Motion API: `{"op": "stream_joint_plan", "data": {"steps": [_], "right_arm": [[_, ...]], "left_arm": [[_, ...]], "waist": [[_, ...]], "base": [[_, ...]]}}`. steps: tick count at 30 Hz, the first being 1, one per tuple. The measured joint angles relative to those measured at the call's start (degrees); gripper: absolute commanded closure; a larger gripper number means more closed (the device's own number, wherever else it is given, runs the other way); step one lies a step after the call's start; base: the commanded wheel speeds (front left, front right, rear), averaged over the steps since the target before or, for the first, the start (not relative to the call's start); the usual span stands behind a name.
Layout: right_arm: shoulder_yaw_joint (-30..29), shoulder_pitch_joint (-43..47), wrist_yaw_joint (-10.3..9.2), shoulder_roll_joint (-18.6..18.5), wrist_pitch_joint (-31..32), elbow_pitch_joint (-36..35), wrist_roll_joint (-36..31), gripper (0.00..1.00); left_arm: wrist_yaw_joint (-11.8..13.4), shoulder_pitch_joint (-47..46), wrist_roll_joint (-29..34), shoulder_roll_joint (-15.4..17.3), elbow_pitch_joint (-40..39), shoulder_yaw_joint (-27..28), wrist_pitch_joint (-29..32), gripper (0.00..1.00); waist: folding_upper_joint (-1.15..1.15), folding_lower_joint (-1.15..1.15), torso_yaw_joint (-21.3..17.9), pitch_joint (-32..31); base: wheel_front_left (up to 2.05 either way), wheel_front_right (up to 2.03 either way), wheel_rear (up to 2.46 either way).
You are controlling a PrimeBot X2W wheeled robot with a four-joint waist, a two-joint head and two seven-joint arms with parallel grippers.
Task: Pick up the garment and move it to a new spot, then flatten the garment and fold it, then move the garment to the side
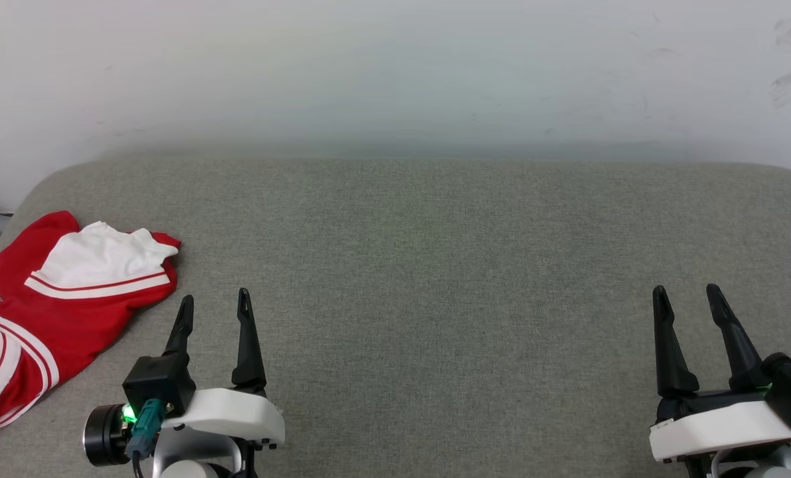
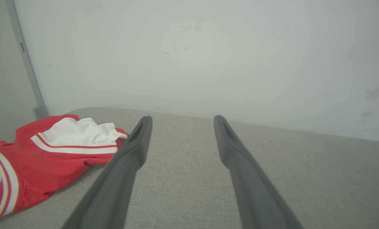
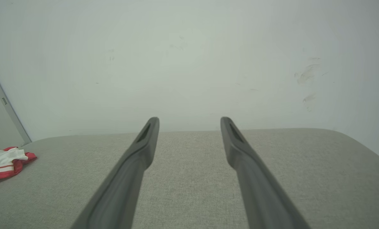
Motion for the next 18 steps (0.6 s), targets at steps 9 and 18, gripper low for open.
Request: {"op": "stream_joint_plan", "data": {"steps": [9, 18], "right_arm": [[0.12, 0.12, 0.0, 0.0, -0.93, -0.37, -1.16, 0.0], [0.07, 0.31, 0.0, 0.0, -1.94, 0.03, -1.98, 0.0]], "left_arm": [[-2.79, 0.46, 2.04, -1.81, 0.33, 2.05, -1.02, 0.0], [-5.31, 0.74, 5.22, -3.26, 0.91, 4.08, -1.98, 0.0]], "waist": [[0.0, 0.0, 0.12, 0.09], [0.0, 0.0, 0.13, 0.38]], "base": [[0.0, 0.0, 0.0], [0.0, 0.0, 0.0]]}}
